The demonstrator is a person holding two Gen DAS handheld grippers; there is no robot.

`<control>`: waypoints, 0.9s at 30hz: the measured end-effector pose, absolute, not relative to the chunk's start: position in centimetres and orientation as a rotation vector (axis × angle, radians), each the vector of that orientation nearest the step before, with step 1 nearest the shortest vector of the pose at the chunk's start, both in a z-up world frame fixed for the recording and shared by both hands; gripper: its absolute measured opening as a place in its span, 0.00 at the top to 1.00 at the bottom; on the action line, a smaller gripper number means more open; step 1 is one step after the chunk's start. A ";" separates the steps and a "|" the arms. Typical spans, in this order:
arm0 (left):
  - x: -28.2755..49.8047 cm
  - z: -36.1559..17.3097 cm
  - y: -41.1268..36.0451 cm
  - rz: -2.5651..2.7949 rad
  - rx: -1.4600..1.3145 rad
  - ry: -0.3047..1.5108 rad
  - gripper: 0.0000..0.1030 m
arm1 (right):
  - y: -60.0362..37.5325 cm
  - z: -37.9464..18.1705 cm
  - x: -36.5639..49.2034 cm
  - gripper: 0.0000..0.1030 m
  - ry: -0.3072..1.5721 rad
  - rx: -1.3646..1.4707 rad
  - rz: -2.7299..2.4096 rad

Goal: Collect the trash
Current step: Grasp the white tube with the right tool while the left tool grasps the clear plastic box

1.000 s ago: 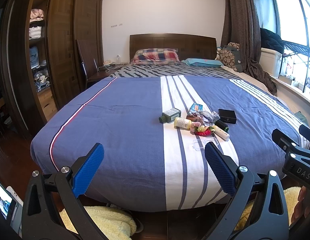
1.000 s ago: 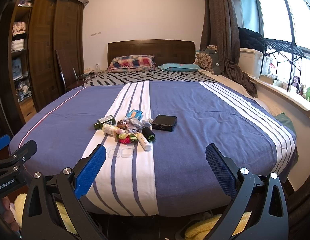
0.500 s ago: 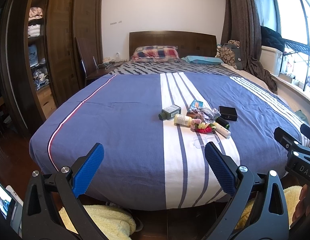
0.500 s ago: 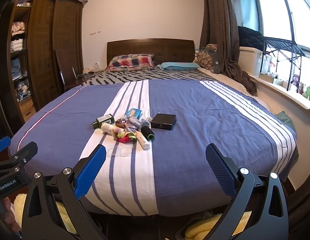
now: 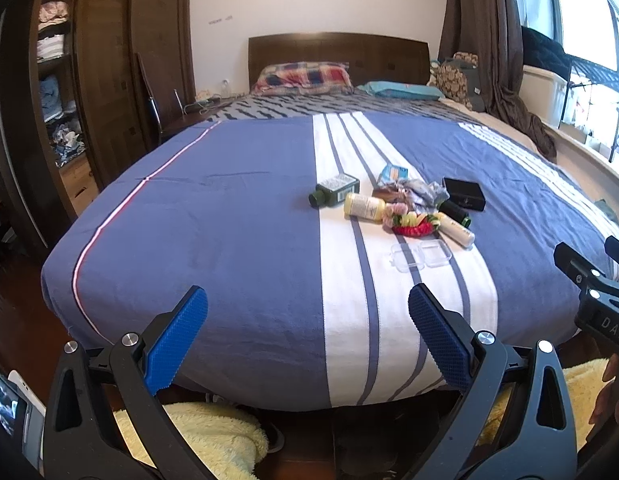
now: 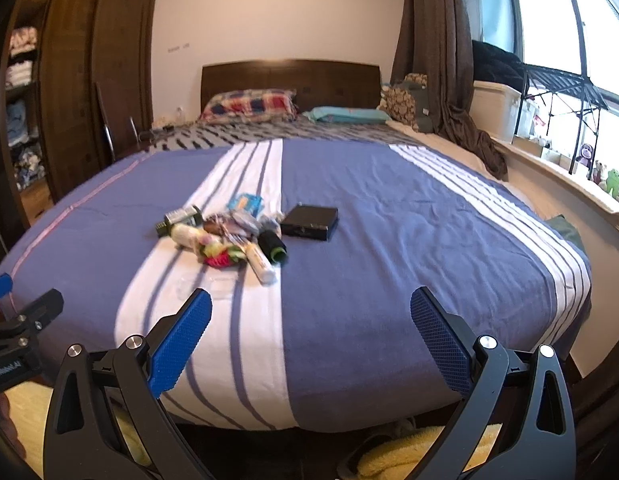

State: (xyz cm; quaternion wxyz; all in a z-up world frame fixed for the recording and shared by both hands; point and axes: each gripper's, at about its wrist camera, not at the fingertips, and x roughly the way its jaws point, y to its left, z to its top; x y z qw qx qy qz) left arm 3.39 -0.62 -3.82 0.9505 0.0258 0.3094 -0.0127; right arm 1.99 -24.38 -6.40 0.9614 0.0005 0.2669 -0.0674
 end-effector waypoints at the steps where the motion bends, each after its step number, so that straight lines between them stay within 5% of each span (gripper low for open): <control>1: 3.9 -4.2 -0.7 -0.026 0.054 0.638 0.08 | -24.5 -6.8 2.4 0.03 0.551 0.001 -0.143; 16: 8.6 -7.7 -1.3 -0.047 0.084 0.711 0.08 | -26.7 -11.7 9.7 0.07 0.686 0.114 -0.014; 21: 9.9 -8.7 -1.7 -0.079 0.078 0.743 0.08 | -26.2 -13.4 13.0 0.42 0.743 0.107 0.066; 27: 11.1 -10.0 -2.4 -0.152 0.057 0.782 0.11 | -25.0 -13.7 14.8 0.70 0.746 0.078 0.155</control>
